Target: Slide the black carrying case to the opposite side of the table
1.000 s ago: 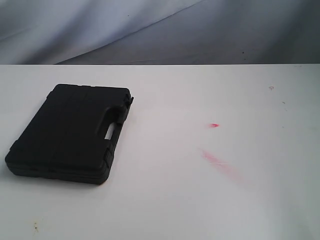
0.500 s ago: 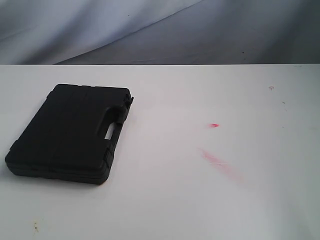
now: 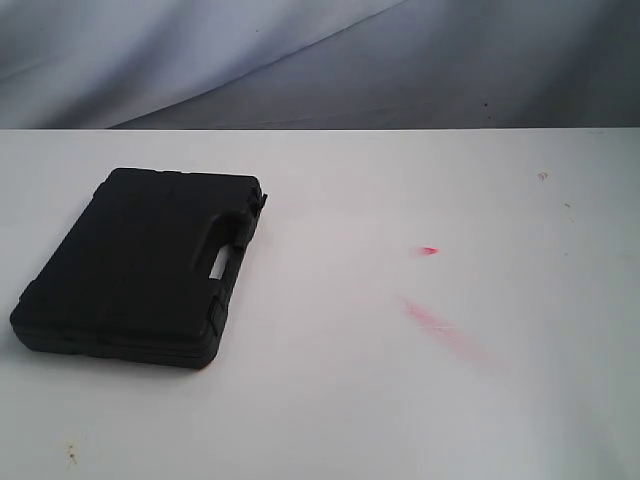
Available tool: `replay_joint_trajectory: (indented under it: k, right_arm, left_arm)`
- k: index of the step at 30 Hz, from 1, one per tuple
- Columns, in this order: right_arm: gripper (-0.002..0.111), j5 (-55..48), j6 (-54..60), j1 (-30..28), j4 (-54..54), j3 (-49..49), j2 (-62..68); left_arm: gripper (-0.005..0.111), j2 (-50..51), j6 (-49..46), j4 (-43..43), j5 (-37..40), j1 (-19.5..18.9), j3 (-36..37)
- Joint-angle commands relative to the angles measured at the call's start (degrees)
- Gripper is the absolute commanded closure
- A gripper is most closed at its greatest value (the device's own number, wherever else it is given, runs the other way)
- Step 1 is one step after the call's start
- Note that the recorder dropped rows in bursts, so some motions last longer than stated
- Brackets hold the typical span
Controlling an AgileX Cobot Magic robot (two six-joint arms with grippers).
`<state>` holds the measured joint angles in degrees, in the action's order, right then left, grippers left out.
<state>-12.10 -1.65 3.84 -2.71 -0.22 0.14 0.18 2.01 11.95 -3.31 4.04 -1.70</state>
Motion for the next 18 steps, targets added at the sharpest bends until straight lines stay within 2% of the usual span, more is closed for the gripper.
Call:
replay_joint_trajectory:
  k: [1,7,18]
  right_arm:
    - [0.108,-0.1,-0.1,-0.4,0.5,0.2,-0.1]
    - [0.108,-0.1,-0.1,-0.4,0.5,0.2,-0.1]
    - [0.108,-0.1,-0.1,-0.4,0.5,0.2,-0.1]
  left_arm:
    - [0.086,-0.2,0.5,-6.0,6.2,-0.1,-8.4]
    - [0.086,-0.2,0.5,-6.6,15.6,-0.1,-15.7]
    - [0.086,-0.2,1.0,-6.2,18.4,-0.1,-20.9]
